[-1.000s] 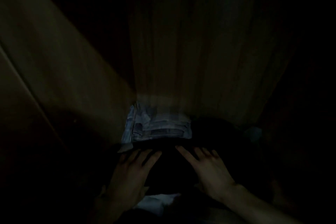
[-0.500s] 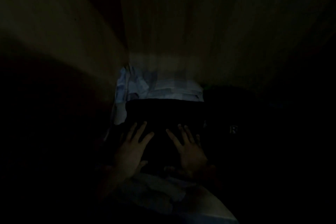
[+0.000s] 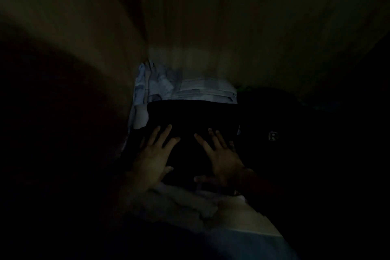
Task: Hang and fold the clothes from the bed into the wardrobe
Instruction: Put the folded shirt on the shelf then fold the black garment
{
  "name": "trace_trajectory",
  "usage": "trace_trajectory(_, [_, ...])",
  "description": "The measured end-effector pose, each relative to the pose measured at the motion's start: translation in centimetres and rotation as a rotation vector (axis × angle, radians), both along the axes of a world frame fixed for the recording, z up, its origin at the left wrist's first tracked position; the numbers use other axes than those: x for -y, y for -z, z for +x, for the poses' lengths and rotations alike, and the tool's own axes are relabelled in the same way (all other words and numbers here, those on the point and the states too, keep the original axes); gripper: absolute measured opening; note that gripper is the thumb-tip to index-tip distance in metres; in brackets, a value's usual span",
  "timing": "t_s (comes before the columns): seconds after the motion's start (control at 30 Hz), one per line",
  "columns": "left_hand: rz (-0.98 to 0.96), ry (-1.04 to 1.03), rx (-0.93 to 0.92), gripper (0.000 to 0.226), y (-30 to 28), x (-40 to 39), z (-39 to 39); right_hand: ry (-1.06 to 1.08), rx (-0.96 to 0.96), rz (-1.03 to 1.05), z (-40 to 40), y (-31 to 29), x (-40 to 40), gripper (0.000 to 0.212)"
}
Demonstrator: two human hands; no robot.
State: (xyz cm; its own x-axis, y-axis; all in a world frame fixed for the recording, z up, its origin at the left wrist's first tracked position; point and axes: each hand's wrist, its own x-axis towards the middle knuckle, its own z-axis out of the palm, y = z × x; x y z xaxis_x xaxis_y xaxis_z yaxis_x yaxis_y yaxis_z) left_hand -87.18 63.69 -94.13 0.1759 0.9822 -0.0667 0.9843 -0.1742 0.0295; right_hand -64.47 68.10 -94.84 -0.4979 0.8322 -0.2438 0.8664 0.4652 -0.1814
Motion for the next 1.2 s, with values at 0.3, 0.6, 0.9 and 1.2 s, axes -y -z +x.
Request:
trace_trajectory(0.3, [-0.186, -0.037, 0.092, 0.085, -6.3, 4.2, 1.8, 0.054, -0.203, -0.089, 1.6, -7.4, 4.0, 0.095])
trace_trajectory(0.6, [-0.120, -0.029, 0.214, 0.068, -30.1, 10.9, 7.0, 0.107, -0.193, 0.012, 2.4, -30.1, 12.7, 0.071])
trace_trajectory(0.9, [-0.038, -0.137, 0.286, 0.051, -53.2, 17.2, 9.3, 0.094, -0.237, -0.043, 5.6, -52.9, 17.6, 0.060])
trace_trajectory(1.2, [-0.059, -0.242, 0.302, 0.043, -70.7, 25.4, 10.2, 0.061, -0.218, -0.085, 7.0, -70.3, 23.9, 0.065])
